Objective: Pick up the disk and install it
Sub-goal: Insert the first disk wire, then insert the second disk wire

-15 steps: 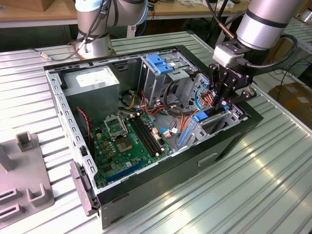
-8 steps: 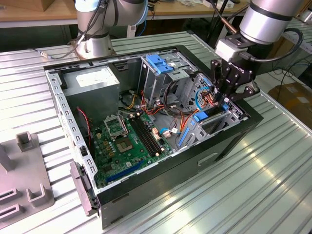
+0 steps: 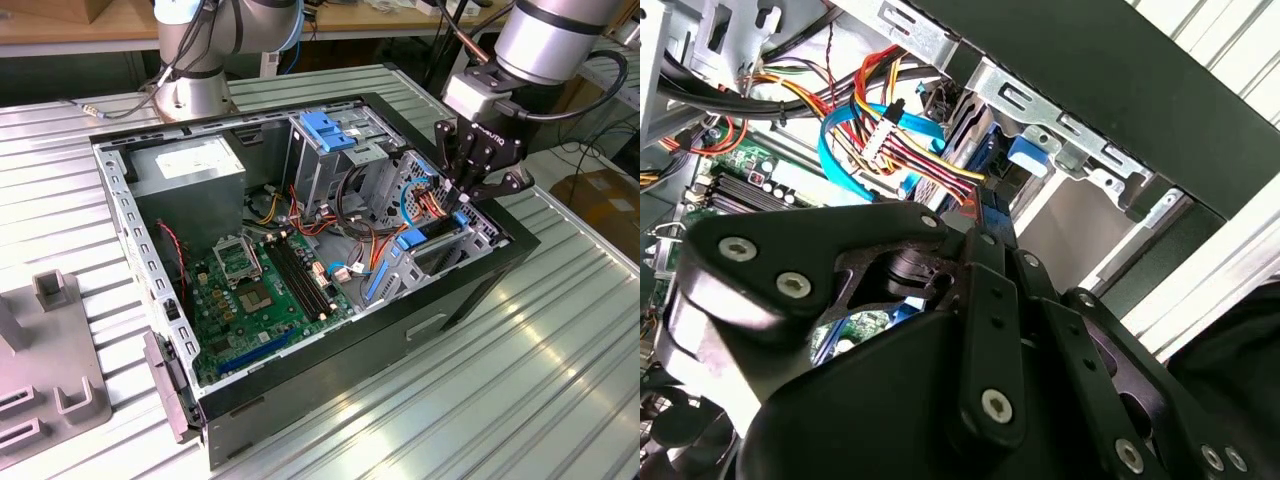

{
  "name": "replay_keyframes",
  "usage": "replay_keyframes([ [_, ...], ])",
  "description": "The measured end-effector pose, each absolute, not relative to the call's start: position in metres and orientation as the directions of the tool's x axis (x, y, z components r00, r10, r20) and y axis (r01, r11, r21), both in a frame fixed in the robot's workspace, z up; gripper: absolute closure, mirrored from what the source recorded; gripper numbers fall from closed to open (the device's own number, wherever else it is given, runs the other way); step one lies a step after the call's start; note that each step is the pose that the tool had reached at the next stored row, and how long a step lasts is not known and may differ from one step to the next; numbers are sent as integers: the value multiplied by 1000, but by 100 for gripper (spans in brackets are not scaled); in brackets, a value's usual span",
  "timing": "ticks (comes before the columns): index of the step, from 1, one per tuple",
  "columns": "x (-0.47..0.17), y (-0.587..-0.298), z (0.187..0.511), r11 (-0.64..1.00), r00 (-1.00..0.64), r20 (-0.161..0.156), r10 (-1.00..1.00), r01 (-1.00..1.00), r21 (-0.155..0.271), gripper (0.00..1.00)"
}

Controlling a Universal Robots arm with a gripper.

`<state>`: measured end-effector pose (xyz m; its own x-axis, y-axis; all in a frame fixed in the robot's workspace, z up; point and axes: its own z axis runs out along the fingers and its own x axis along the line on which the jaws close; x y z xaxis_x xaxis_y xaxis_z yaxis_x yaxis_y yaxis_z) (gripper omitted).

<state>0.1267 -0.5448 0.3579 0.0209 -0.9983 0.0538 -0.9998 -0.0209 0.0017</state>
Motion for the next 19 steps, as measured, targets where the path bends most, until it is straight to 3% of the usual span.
replay_keyframes([
  [19, 127, -545, 364, -21, 21, 54, -998, -1000, 2, 89],
])
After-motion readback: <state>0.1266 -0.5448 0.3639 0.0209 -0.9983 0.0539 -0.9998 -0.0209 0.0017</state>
